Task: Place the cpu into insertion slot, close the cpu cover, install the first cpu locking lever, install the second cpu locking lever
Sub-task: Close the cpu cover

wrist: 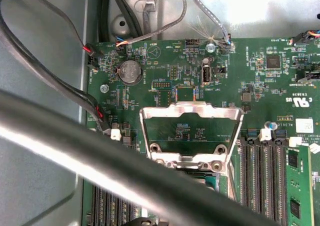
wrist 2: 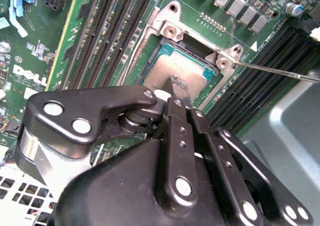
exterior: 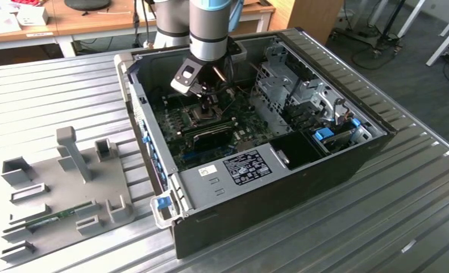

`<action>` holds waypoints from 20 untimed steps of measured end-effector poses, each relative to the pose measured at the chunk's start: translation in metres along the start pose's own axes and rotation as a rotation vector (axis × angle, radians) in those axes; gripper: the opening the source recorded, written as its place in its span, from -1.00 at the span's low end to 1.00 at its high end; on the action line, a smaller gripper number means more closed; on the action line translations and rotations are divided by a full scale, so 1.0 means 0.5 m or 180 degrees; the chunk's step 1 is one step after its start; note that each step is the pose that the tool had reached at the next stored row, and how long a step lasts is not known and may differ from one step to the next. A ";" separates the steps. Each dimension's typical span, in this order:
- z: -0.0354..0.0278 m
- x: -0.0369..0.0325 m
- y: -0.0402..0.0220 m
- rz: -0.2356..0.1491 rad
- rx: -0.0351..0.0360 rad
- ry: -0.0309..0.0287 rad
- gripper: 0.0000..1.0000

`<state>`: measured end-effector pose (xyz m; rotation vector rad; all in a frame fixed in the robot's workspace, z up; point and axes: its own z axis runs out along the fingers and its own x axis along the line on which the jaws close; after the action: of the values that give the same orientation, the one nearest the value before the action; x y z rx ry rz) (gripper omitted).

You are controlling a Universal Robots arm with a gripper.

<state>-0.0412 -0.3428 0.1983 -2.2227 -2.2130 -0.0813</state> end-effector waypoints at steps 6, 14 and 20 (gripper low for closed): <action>0.001 0.000 0.000 0.0000 -0.0002 0.0002 -0.80; 0.001 0.000 0.000 0.0000 -0.0003 0.0004 -0.80; -0.007 0.001 0.001 0.0000 -0.0003 0.0004 -0.80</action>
<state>-0.0410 -0.3426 0.2019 -2.2223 -2.2129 -0.0838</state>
